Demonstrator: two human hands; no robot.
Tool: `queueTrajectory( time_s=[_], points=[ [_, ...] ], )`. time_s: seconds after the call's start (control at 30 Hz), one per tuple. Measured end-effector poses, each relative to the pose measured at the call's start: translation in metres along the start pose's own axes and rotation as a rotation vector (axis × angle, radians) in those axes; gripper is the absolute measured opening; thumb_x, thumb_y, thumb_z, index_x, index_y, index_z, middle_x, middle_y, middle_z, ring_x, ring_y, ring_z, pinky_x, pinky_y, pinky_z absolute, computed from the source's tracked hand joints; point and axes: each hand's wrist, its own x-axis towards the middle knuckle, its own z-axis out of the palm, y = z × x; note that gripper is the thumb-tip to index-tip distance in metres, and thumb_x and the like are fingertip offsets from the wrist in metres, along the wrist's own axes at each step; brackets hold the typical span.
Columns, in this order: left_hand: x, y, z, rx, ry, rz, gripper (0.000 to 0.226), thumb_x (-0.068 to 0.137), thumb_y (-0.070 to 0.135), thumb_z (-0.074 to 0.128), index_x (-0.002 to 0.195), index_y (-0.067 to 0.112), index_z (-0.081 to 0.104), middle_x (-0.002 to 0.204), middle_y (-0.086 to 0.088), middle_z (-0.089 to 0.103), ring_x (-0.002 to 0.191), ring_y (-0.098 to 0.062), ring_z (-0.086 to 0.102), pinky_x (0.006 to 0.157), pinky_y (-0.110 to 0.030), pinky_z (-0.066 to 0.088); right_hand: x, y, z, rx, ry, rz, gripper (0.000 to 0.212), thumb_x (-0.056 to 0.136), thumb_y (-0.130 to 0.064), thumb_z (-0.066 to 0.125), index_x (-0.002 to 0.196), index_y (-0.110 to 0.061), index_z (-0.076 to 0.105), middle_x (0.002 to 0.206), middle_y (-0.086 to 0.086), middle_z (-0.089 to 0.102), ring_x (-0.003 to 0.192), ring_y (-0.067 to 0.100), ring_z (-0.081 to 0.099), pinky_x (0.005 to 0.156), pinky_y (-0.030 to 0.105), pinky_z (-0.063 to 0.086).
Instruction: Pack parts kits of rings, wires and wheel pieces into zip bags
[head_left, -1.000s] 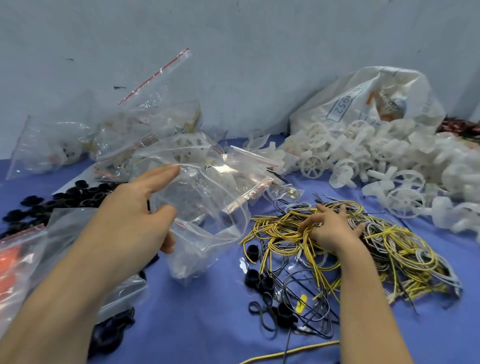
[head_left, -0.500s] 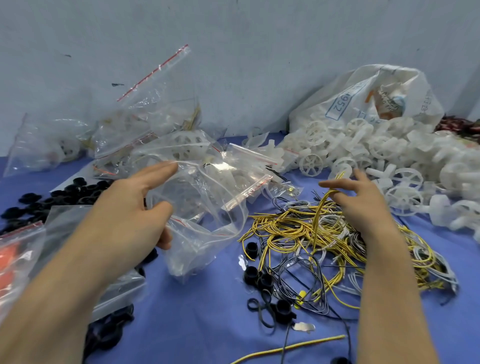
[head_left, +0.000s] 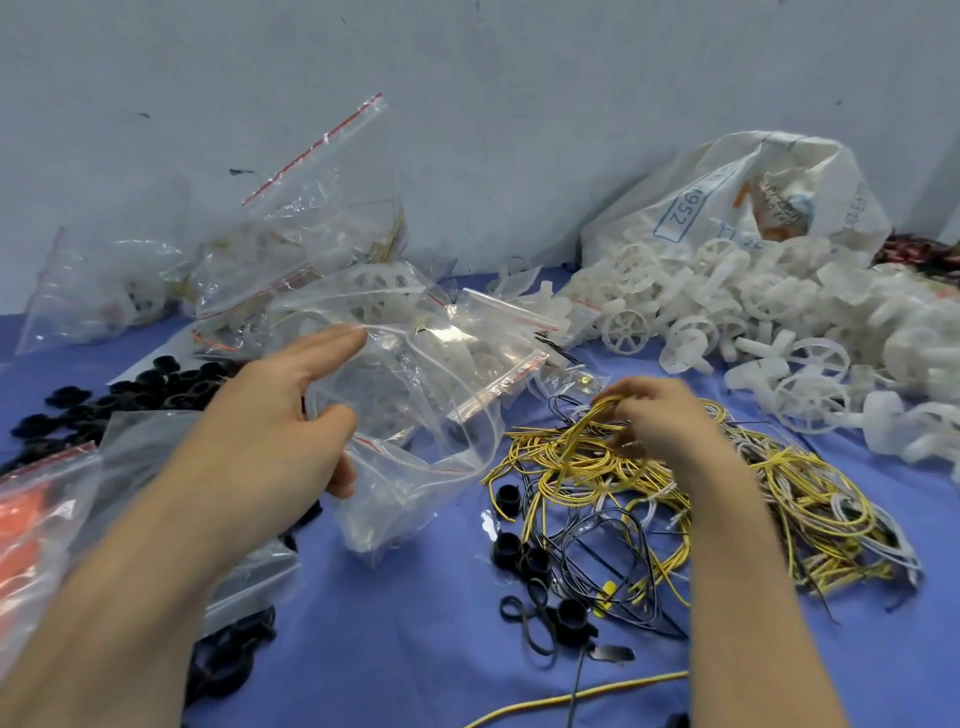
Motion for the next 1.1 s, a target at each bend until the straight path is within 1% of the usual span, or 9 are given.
queueTrajectory(
  time_s=[0.1,0.2,0.3,0.4,0.53,0.6,0.8,0.93,1.1],
  points=[
    [0.000,0.000,0.000,-0.006,0.013,-0.003,0.065,0.086,-0.004,0.047,0.134,0.039,0.053,0.130,0.034,0.041,0.039,-0.014,0.060,0.046,-0.011,0.045,0.008,0.012,0.038,-0.452,-0.068,0.002,0.040,0.088,0.005,0.044,0.109,-0.021,0.066,0.113,0.013,0.053,0.083,0.023,0.058,0.071,0.033,0.051],
    [0.001,-0.002,-0.003,-0.011,0.017,-0.008,0.065,0.086,-0.003,0.047,0.133,0.041,0.053,0.131,0.034,0.043,0.041,-0.013,0.061,0.046,-0.018,0.047,0.006,0.014,0.059,-0.680,0.047,0.004,0.044,0.088,-0.002,0.051,0.107,-0.039,0.062,0.140,0.010,0.025,0.126,0.038,0.031,0.108,0.046,0.028],
    [0.000,0.000,-0.004,-0.012,0.017,0.002,0.064,0.087,-0.003,0.047,0.134,0.040,0.052,0.123,0.041,0.041,0.041,-0.012,0.061,0.040,-0.010,0.041,0.009,0.005,0.062,-0.890,0.041,-0.202,0.042,0.083,-0.007,0.061,0.097,-0.046,0.064,0.153,-0.002,0.002,0.138,0.038,0.005,0.108,0.054,0.015],
    [-0.001,0.003,-0.003,-0.021,0.008,0.012,0.064,0.087,-0.005,0.046,0.136,0.035,0.052,0.135,0.032,0.041,0.041,-0.009,0.061,0.043,-0.005,0.040,0.014,0.000,0.060,-1.108,-0.211,-0.491,0.032,0.081,-0.009,0.063,0.090,-0.040,0.068,0.157,-0.014,-0.015,0.143,0.030,-0.021,0.111,0.062,0.002],
    [-0.002,0.006,-0.002,-0.021,-0.010,0.025,0.063,0.087,-0.007,0.047,0.139,0.030,0.049,0.139,0.028,0.039,0.047,0.020,0.051,0.051,0.005,0.034,0.021,0.008,0.055,-1.303,-0.325,-0.718,0.036,0.084,-0.009,0.052,0.107,-0.034,0.064,0.158,-0.013,-0.014,0.143,0.026,-0.026,0.112,0.061,-0.002],
    [-0.002,0.007,-0.003,-0.028,-0.011,0.026,0.063,0.088,-0.007,0.047,0.139,0.030,0.049,0.134,0.030,0.038,0.047,0.024,0.048,0.051,0.007,0.033,0.024,0.010,0.054,-1.343,-0.339,-0.794,0.037,0.084,-0.012,0.052,0.113,-0.034,0.061,0.158,-0.012,-0.013,0.143,0.025,-0.024,0.113,0.061,-0.001],
    [-0.001,0.001,-0.008,-0.028,0.006,0.013,0.062,0.088,-0.004,0.047,0.136,0.034,0.052,0.135,0.032,0.042,0.043,-0.007,0.062,0.045,-0.004,0.041,0.026,0.007,0.048,-1.379,-0.418,-0.801,0.030,0.084,-0.016,0.055,0.107,-0.032,0.062,0.158,-0.009,0.013,0.146,0.022,-0.012,0.113,0.060,0.009],
    [0.000,-0.003,-0.010,-0.036,0.016,0.013,0.061,0.087,-0.003,0.047,0.135,0.035,0.054,0.135,0.029,0.045,0.042,-0.010,0.063,0.046,-0.004,0.041,0.025,0.006,0.042,-1.265,-0.442,-0.820,0.027,0.084,-0.018,0.055,0.107,-0.031,0.063,0.157,-0.011,0.017,0.147,0.017,-0.007,0.114,0.053,0.007],
    [0.002,-0.006,-0.008,-0.045,0.007,-0.002,0.063,0.087,-0.003,0.047,0.134,0.037,0.054,0.137,0.030,0.044,0.043,-0.011,0.063,0.044,-0.010,0.044,0.020,-0.007,0.019,-0.916,-0.412,-0.726,0.016,0.081,-0.010,0.065,0.095,-0.018,0.065,0.138,0.000,0.052,0.141,0.013,0.028,0.111,0.037,0.026]
  ],
)
